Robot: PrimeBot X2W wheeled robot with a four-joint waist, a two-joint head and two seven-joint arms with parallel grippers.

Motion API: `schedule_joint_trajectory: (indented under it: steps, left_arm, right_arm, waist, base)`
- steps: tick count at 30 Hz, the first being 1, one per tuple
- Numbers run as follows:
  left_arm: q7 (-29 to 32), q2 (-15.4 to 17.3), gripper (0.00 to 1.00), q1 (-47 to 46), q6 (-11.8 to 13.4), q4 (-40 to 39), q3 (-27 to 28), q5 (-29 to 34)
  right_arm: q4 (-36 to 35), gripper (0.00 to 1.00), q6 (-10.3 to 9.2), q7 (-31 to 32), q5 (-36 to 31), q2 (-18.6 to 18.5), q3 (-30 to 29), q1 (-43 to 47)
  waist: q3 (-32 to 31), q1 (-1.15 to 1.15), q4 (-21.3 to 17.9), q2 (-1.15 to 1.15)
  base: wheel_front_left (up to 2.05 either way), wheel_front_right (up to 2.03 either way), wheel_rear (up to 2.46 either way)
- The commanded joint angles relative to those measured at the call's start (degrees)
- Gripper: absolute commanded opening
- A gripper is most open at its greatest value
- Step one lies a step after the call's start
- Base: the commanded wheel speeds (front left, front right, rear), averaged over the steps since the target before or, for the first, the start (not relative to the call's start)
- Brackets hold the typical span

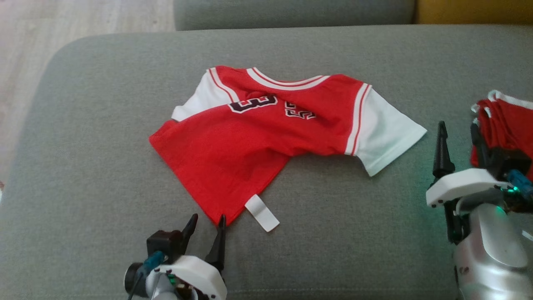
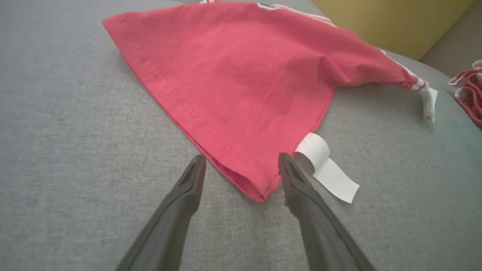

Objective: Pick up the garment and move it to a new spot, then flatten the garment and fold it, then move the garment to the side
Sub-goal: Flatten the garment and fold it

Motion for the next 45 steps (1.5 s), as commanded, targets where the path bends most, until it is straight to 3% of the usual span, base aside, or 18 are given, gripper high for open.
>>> schedule_joint_trajectory:
  steps: [1, 8, 9, 10, 11, 16, 22, 28, 29, 30, 31, 39, 45]
  left_arm:
    - [-0.71, 0.06, 1.00, -2.89, -0.24, -1.06, 1.33, -0.43]
    - [-0.71, 0.06, 1.00, -5.30, -0.64, 4.09, -0.80, -1.97]
    - [-0.71, 0.06, 0.85, -5.52, -0.61, 4.86, -0.96, -2.13]
    - [-0.71, 0.06, 0.35, -5.69, -0.48, 5.90, -1.21, -2.20]
    - [-0.71, 0.06, 0.00, -5.82, -0.39, 6.93, -1.44, -2.56]
    - [-0.71, 0.06, 0.00, -6.37, 2.21, 8.42, 1.34, -2.12]
    - [-0.71, 1.66, 0.00, -6.09, 6.19, 5.59, 10.08, 3.14]
    - [-0.71, 3.66, 0.00, -4.57, 7.67, 5.82, 16.66, 6.64]
    - [-0.71, 3.83, 0.07, -4.48, 7.93, 5.72, 17.38, 7.04]
    - [-0.71, 3.89, 0.45, -4.33, 8.06, 5.56, 18.00, 7.41]
    - [-0.71, 3.78, 1.00, -4.09, 8.05, 5.30, 18.40, 7.75]
    - [-0.71, 1.42, 1.00, 0.26, 8.07, -1.79, 20.54, 9.81]
    - [-0.71, 0.47, 1.00, 1.68, 6.57, -2.78, 20.39, 9.96]
  right_arm:
    - [-2.37, 1.00, 0.19, -0.37, 0.44, 0.06, 1.95, -1.12]
    - [-5.35, 1.00, 0.19, -0.37, 2.04, 0.07, 3.88, -0.99]
    - [-5.53, 1.00, 0.19, -0.37, 2.04, 0.07, 3.78, -1.06]
    - [-5.67, 1.00, 0.19, -0.37, 2.05, 0.07, 3.68, -1.10]
    - [-5.81, 1.00, 0.19, -0.37, 2.10, 0.07, 3.59, -1.10]
    - [-5.84, 1.00, 0.19, -0.37, 2.91, 0.08, 3.58, -0.68]
    - [-5.03, 1.00, 0.19, -0.37, 5.07, 0.08, 5.08, 1.21]
    - [-4.95, 1.00, 0.19, -0.37, 8.65, 0.08, 8.38, 4.55]
    - [-5.20, 1.00, 0.19, -0.37, 8.97, 0.08, 9.00, 4.94]
    - [-5.50, 1.00, 0.19, -0.37, 9.41, 0.08, 9.64, 5.37]
    - [-5.75, 1.00, 0.19, -0.37, 9.80, 0.08, 10.36, 5.77]
    - [-7.81, 1.00, 0.19, -0.37, 11.68, 0.08, 16.69, 9.30]
    - [-7.38, 1.00, 0.19, -0.37, 10.77, 0.08, 17.35, 9.91]
  waist:
    - [0.70, 0.00, -0.84, 0.00]
    - [2.00, 0.00, -2.81, 0.00]
    - [2.03, 0.00, -2.94, 0.00]
    - [2.02, 0.00, -3.04, 0.00]
    - [1.94, 0.00, -3.12, 0.00]
    - [0.75, 0.00, -2.78, 0.00]
    - [-2.13, 0.00, -1.94, 0.00]
    - [-5.17, 0.00, -1.89, 0.00]
    - [-5.33, 0.00, -1.95, 0.00]
    - [-5.48, 0.00, -1.98, 0.00]
    - [-5.65, 0.00, -1.97, 0.00]
    - [-6.68, 0.00, -1.22, 0.00]
    - [-6.16, 0.00, 0.12, 0.00]
  base:
    - [0.00, 0.00, 0.00]
    - [0.00, 0.00, 0.00]
    - [0.00, 0.00, 0.00]
    - [0.00, 0.00, 0.00]
    - [0.00, 0.00, 0.00]
    - [0.00, 0.00, 0.00]
    - [0.00, 0.00, 0.00]
    - [0.00, 0.00, 0.00]
    - [0.00, 0.00, 0.00]
    - [0.00, 0.00, 0.00]
    - [0.00, 0.00, 0.00]
    - [0.00, 0.00, 0.00]
    - [0.00, 0.00, 0.00]
